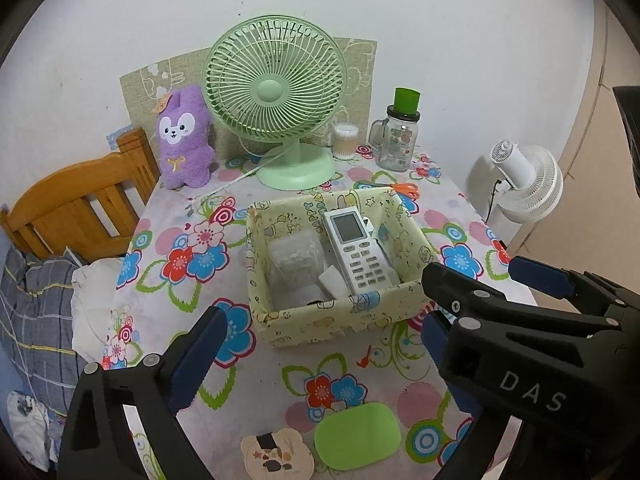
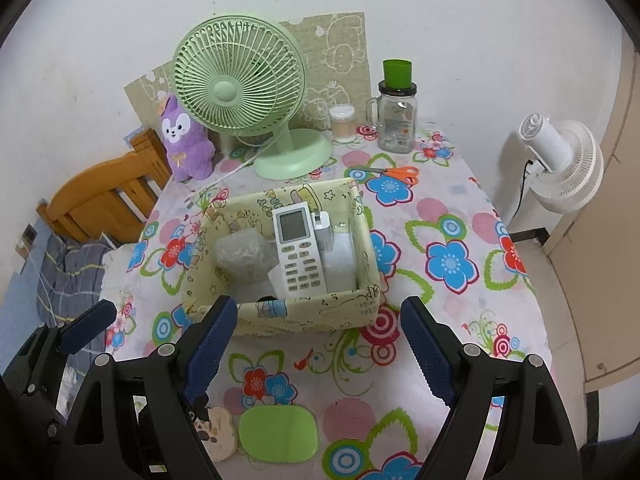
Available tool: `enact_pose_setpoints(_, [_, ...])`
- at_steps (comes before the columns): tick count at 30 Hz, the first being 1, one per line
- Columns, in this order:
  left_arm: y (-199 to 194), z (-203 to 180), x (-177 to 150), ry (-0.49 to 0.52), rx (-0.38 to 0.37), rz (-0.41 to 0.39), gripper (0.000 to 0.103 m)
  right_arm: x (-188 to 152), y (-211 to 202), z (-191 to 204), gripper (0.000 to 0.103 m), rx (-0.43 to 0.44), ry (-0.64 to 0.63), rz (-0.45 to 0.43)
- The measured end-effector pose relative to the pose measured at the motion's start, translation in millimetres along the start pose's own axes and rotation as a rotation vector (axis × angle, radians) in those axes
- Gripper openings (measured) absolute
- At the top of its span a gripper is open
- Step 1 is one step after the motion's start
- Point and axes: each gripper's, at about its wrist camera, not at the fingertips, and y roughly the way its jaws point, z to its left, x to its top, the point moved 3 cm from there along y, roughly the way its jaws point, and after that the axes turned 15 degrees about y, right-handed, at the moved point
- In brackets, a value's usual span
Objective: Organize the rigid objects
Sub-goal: 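Raise both tools out of the fabric box and pull back, then move the left tool to the round hedgehog container while the right approaches the green dish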
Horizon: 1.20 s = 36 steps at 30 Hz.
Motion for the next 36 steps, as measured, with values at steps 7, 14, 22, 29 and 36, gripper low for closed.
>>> enact_pose_setpoints(7, [-7, 0, -10, 0.006, -0.004, -0.002, 0.101, -9, -6, -2, 0.093, -0.024, 0.011, 0.0])
enact_pose_setpoints(14, [-12, 2, -21, 0.003, -0.01, 0.001, 0.101, -22, -12, -4, 0.093, -0.033, 0.02, -0.006])
enact_pose_setpoints(22, [-14, 5, -37, -0.007, -0.022, 0.017, 0.101, -40, -20, 1, 0.093, -0.04, -0.034, -0.039])
enact_pose_setpoints(29, [-16, 7, -50, 0.001, -0.01, 0.009, 0.101, -53, -17, 4, 0.093, -0.036, -0.046, -0.04])
enact_pose_setpoints(36, [-10, 13, -67, 0.001, 0.004, 0.017, 0.101, -67, -12, 4, 0.093, -0.06, -0.05, -0.055])
